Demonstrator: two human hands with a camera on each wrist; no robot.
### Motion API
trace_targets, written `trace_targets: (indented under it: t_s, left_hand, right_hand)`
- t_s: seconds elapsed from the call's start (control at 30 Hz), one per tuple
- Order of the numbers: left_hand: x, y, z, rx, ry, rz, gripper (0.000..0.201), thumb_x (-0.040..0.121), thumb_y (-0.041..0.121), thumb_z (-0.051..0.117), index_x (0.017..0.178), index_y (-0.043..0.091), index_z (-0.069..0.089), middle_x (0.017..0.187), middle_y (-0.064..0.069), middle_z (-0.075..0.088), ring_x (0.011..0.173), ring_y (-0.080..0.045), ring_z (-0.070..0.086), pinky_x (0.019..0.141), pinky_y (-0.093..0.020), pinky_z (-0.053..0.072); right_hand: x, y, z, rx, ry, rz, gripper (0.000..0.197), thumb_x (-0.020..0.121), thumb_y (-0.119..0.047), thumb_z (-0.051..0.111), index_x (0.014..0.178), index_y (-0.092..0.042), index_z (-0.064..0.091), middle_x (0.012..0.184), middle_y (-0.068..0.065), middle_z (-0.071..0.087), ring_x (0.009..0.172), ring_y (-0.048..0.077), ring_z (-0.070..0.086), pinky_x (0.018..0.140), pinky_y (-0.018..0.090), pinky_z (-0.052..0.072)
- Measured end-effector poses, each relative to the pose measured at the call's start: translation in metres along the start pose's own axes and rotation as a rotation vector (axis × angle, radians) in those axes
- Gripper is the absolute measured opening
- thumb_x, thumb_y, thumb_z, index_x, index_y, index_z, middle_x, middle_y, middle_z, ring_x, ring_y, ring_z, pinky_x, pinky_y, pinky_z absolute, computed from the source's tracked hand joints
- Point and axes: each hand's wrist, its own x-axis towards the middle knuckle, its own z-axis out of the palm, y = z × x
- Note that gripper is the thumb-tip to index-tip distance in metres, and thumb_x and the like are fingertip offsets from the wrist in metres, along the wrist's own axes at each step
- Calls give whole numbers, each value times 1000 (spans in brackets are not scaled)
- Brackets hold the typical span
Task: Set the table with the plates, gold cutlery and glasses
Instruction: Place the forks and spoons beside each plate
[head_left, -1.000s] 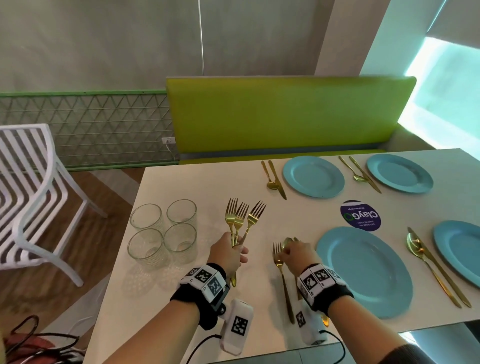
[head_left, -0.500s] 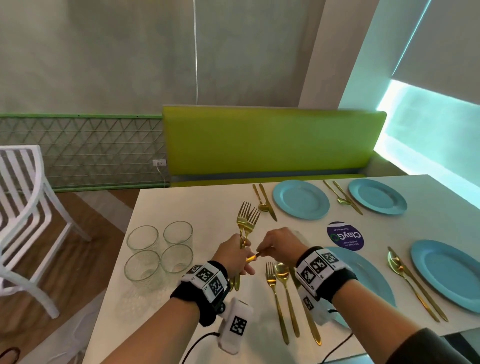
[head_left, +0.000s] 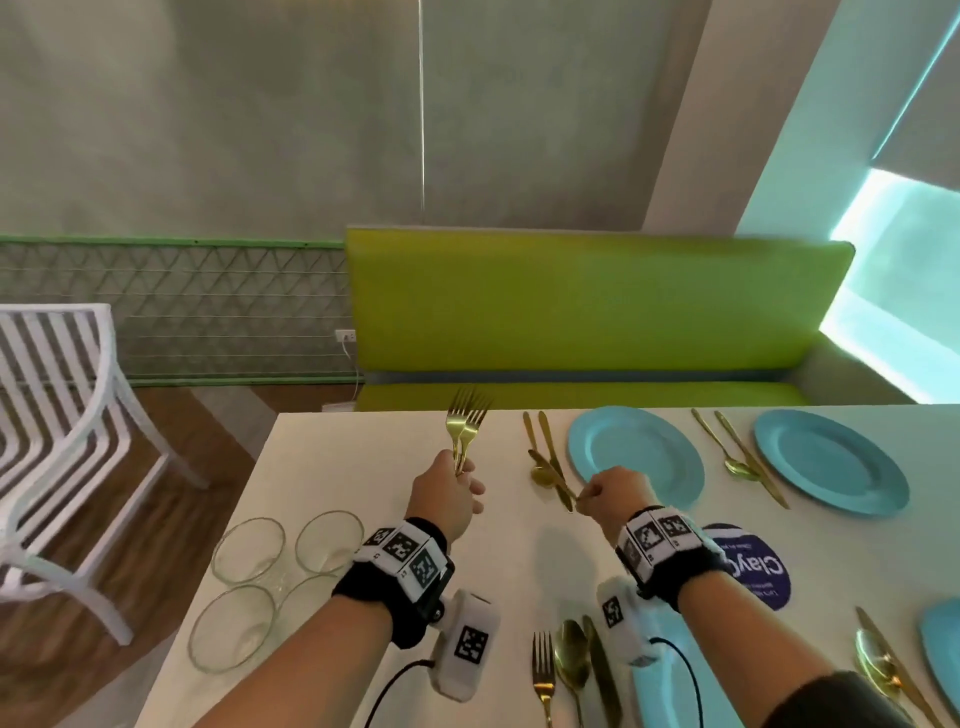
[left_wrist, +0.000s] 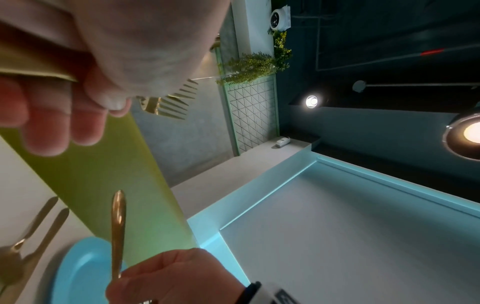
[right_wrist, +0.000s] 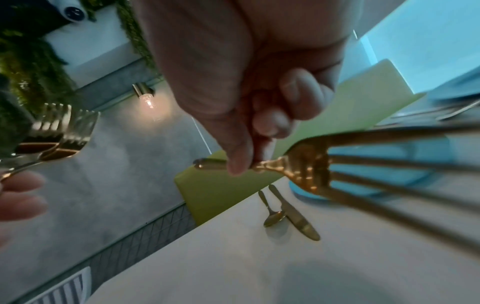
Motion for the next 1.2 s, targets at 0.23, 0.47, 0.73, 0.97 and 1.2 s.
trace_targets:
  t_s: [0.23,0.47,0.73,0.97,1.2]
  left_hand:
    - [51,1,8,-9,77,-64,16,99,9,32,100,12,47,90,-3,60,64,-12,57,60,-22,45]
    - [79,-22,4,-30,135,-138,16,99,11,32,100,14,48,92,-2,61,64,-10,57,60,-21,45]
    - [89,-45,1,-74,147,-206,19,97,4,32,94,13,48,89,-4,61,61,-12,56,54,-16,41]
    - [92,-48,2,-102,146,-227,22,94,-3,30,92,10,48,86,-7,59,64,-16,53,43,-7,41]
    - [84,-45,0,-103,133,-239,22,96,4,30,92,16,49,87,-1,62,60,-11,57,59,-19,45]
  right_hand:
    - [89,-48,2,-207,-106,-48,41,97,-35,41,124,-9,59,129,6,59,120,20,55,96,26,46]
    - [152,-60,38,-643,-182,-238,75,90,-37,51,149,-4,17,151,20,29,145,37,13,117,44,23]
    - [195,-61,64,-766,-130,-216,108,79,-48,56,148,-1,-12,155,26,10,146,37,-3,117,55,-2]
    - [204,-58,73,-742,-100,-192,90,81,-26,42,148,-2,-13,156,22,7,148,25,3,116,56,-8]
    - [201,-64,60,-682,-119,-169,83,91,-25,42,149,-8,-14,158,15,6,148,22,6,120,46,-5]
